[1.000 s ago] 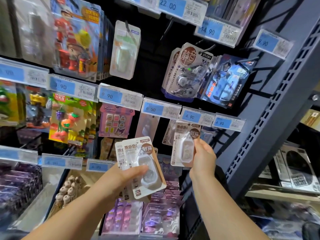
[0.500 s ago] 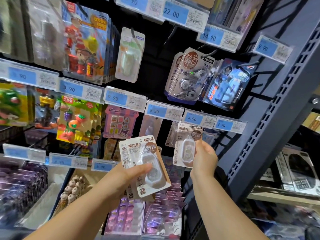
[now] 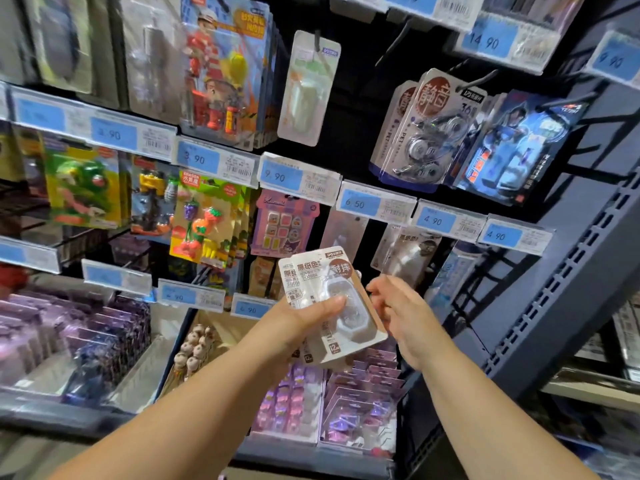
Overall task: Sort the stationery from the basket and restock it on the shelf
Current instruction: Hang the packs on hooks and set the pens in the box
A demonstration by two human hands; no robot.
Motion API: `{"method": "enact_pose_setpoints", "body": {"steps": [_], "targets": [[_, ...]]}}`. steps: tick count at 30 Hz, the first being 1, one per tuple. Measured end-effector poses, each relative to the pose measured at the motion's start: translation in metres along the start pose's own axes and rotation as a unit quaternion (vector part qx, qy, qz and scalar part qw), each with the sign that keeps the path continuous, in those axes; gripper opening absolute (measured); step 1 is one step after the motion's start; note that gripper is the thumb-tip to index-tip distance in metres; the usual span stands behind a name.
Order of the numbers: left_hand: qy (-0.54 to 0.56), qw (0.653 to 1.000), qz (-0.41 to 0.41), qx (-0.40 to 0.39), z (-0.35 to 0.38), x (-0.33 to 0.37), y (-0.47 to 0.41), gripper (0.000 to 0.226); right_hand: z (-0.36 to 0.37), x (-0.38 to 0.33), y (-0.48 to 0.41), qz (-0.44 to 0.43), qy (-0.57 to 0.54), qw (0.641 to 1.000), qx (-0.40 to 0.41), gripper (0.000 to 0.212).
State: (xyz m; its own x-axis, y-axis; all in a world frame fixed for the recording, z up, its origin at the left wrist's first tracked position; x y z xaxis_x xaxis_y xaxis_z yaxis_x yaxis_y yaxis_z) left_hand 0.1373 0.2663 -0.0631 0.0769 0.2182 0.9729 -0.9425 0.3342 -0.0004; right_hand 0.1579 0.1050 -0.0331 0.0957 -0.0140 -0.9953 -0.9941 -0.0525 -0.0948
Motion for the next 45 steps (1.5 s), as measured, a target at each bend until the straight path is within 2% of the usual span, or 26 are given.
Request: {"method": "enact_pose_setpoints", "body": {"steps": [1,3,6,8,13,16,20,22,27,31,34,37,45], "targets": [[-0.001,1.0,0.007,0.0,0.0,0.001,-0.001,0.05,0.008,0.001,0.003,0.012,0.007,0.999,-0.051,0.043],[-0.009,1.0,0.025,0.001,-0.001,0.001,-0.002,0.052,0.018,0.003,0.009,0.024,0.028,0.994,-0.099,0.057],[-0.009,0.999,0.03,0.02,-0.002,-0.002,0.0,0.05,0.022,0.005,0.013,0.033,0.003,0.994,-0.101,0.052],[0.006,0.999,0.026,0.03,-0.001,-0.002,0.003,0.051,0.019,0.008,0.012,0.039,-0.038,0.995,-0.086,0.046],[0.014,0.997,-0.023,0.071,-0.007,-0.01,0.0,0.06,-0.006,0.009,0.014,0.013,-0.127,0.992,-0.008,0.048],[0.023,0.996,-0.027,0.082,-0.009,-0.013,-0.002,0.064,-0.03,0.011,0.014,-0.008,-0.132,0.989,0.06,0.034],[0.039,0.997,-0.017,0.066,-0.006,-0.011,-0.002,0.046,-0.054,0.011,0.015,-0.046,-0.124,0.982,0.132,0.023],[0.045,0.997,-0.014,0.057,-0.004,-0.009,0.0,0.046,-0.06,0.009,0.015,-0.057,-0.117,0.98,0.152,0.023],[0.036,0.997,-0.02,0.068,-0.003,-0.01,0.0,0.054,-0.068,0.008,0.011,-0.059,-0.096,0.979,0.167,0.023],[0.034,0.997,-0.023,0.071,-0.004,-0.01,0.003,0.04,-0.065,0.007,0.006,-0.07,-0.078,0.982,0.157,0.025],[0.034,0.996,-0.036,0.076,-0.007,-0.011,0.002,0.042,-0.062,0.012,0.0,-0.062,-0.096,0.979,0.17,0.023],[0.037,0.994,-0.048,0.09,-0.01,-0.011,0.003,0.027,-0.062,0.015,-0.003,-0.068,-0.107,0.974,0.185,0.024],[0.038,0.991,-0.07,0.104,-0.013,-0.011,0.004,0.032,-0.067,0.021,-0.004,-0.092,-0.1,0.962,0.235,0.026]]}}
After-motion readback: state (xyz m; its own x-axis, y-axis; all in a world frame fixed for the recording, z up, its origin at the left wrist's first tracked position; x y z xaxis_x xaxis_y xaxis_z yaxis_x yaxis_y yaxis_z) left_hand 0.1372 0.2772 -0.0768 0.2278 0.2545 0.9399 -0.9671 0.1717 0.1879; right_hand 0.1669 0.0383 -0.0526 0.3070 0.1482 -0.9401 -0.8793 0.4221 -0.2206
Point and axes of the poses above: each hand's wrist, its own y-axis away from the middle knuckle, its own z-axis out of the palm, x = y × z, the point moved 5 cm from there along -y, towards the middle knuckle, and after that the axes turned 7 degrees about -y, right-handed, at the moved point
